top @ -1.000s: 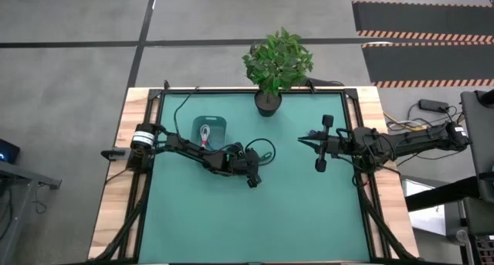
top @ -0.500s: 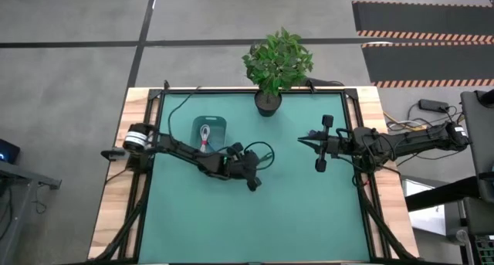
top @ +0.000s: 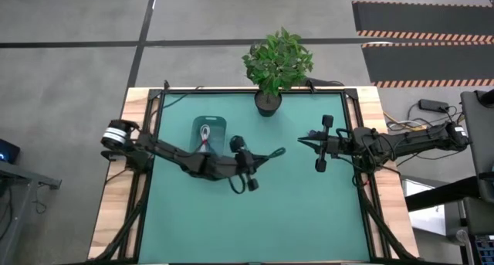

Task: Pick and place USB-C Cables
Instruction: Put the black green charger cable into the green bin

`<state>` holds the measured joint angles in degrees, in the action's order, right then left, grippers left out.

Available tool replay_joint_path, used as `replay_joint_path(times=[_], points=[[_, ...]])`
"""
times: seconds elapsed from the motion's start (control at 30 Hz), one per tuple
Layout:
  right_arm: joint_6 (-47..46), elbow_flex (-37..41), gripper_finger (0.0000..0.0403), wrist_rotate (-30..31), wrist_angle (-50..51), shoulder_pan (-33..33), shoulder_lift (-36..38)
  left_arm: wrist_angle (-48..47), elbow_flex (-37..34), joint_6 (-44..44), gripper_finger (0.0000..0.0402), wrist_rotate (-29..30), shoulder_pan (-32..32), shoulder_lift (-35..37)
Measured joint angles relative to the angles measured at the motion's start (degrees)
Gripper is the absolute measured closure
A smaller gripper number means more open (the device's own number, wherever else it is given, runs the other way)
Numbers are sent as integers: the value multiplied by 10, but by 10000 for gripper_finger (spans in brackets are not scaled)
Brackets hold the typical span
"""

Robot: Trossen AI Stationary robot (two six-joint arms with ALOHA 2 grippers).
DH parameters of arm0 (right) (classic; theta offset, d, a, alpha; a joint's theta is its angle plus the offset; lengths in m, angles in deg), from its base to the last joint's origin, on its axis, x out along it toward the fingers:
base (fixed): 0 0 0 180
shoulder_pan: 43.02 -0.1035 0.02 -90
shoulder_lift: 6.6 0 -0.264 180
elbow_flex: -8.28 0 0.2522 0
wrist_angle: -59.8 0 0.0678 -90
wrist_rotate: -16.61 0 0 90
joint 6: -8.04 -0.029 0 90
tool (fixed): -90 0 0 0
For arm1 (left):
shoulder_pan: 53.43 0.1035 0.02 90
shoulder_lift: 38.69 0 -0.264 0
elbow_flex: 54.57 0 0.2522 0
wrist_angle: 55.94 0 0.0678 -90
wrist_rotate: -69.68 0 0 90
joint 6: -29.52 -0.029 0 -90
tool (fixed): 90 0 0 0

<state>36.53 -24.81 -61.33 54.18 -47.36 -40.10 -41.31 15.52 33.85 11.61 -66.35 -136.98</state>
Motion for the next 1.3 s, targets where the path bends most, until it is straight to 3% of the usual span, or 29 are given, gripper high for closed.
replay_joint_path(times=[0.3, 0.47, 0.73, 0.93, 1.3], points=[[0, 0, 392, 0, 0, 0, 0, 323, -140, -49, 384, -3, -2, 29], [0, 0, 392, 0, 1, 0, -1, 376, -200, -15, 385, 70, -2, 52], [0, 0, 392, 0, 4, 0, 0, 372, -237, 10, 385, 193, -2, 97], [0, 0, 392, 0, 7, 0, 0, 257, -241, 39, 385, 286, -2, 146], [0, 0, 392, 1, 7, 0, 0, 57, -241, 182, 385, 305, -2, 230]])
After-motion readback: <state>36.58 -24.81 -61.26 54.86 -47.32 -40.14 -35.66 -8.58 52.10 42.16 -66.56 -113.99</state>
